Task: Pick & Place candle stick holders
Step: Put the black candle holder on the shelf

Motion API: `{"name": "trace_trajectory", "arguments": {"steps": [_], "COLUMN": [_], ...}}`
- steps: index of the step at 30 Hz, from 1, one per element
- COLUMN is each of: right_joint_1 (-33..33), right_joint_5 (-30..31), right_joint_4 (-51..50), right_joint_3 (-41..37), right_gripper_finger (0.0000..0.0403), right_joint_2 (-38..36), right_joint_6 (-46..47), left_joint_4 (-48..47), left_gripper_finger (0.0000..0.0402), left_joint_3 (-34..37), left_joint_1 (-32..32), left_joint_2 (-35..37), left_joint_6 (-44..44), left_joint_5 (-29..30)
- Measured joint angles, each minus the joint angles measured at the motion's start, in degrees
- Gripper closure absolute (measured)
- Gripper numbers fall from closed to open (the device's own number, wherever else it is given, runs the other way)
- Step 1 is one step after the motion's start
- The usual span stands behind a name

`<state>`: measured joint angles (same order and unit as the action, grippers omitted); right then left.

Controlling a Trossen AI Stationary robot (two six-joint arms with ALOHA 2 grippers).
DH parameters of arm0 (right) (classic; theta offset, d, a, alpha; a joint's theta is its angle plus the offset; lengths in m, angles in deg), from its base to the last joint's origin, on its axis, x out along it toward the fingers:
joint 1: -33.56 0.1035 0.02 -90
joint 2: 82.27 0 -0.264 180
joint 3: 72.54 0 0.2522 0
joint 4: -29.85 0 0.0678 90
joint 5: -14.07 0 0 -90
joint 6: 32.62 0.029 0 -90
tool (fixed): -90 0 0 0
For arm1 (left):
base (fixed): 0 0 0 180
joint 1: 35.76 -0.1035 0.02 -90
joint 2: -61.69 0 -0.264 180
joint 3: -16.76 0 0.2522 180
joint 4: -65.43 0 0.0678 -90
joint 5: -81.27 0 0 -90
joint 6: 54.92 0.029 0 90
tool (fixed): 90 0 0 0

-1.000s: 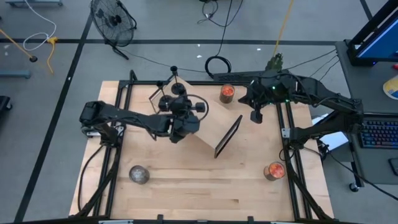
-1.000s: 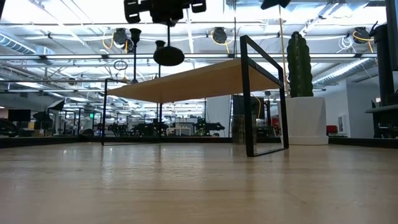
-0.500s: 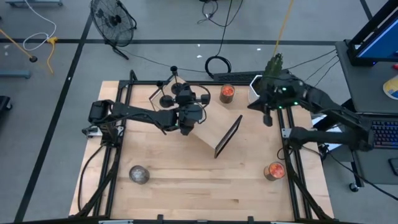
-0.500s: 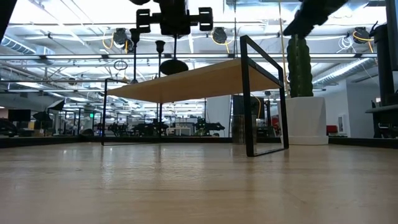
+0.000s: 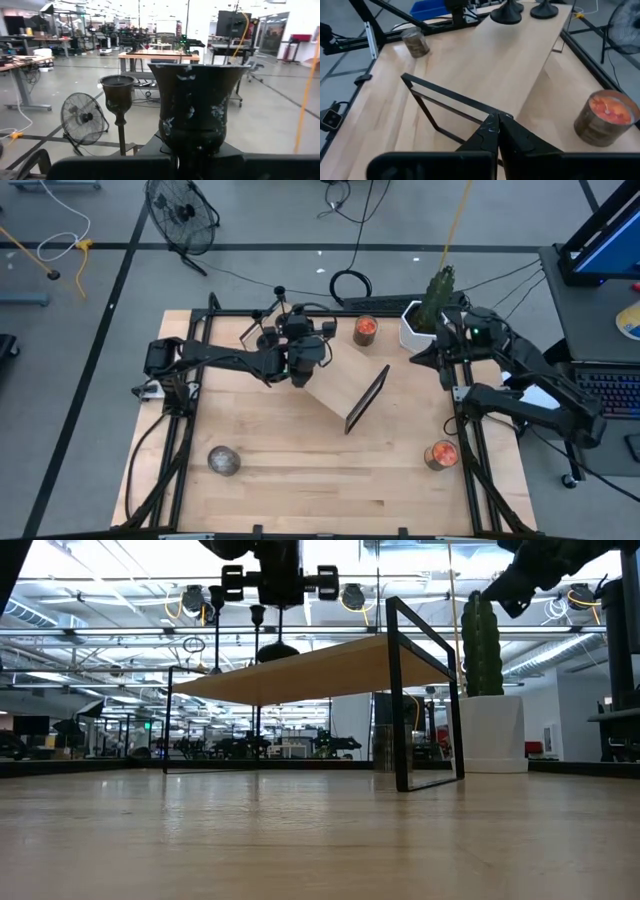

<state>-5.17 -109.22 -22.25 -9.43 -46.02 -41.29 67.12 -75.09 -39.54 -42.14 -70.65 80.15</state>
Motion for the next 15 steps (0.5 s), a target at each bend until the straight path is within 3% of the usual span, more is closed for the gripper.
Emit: {"name": "trace_trajectory", "arguments": {"steps": [4,9,15], "right_joint_1": [0.0,0.0,0.0], "right_joint_5": [0.1,0.2,0.2], "right_joint_4": [0.1,0.6,0.7], "right_joint_3": [-0.9,-1.9,-2.0], "right_gripper_finger": [0.0403,0.0403,0.0403], "right_joint_2": [0.3,1.2,2.0], "right_joint_6": [-0.5,-0.7,-0.8], "left_joint_4": [-2.3,-9.0,-10.2], "left_gripper_finger": [0.0393,0.0393,0.0393], "left_joint_3": [0.0,0.0,0.0], "left_joint_1": [-0.1,-1.0,-2.3], "left_joint_2": [-0.3,-0.7,-2.7], "left_joint_6": [-0.4,-9.1,-12.4], "left_joint_5": [0.9,1.0,1.1]}}
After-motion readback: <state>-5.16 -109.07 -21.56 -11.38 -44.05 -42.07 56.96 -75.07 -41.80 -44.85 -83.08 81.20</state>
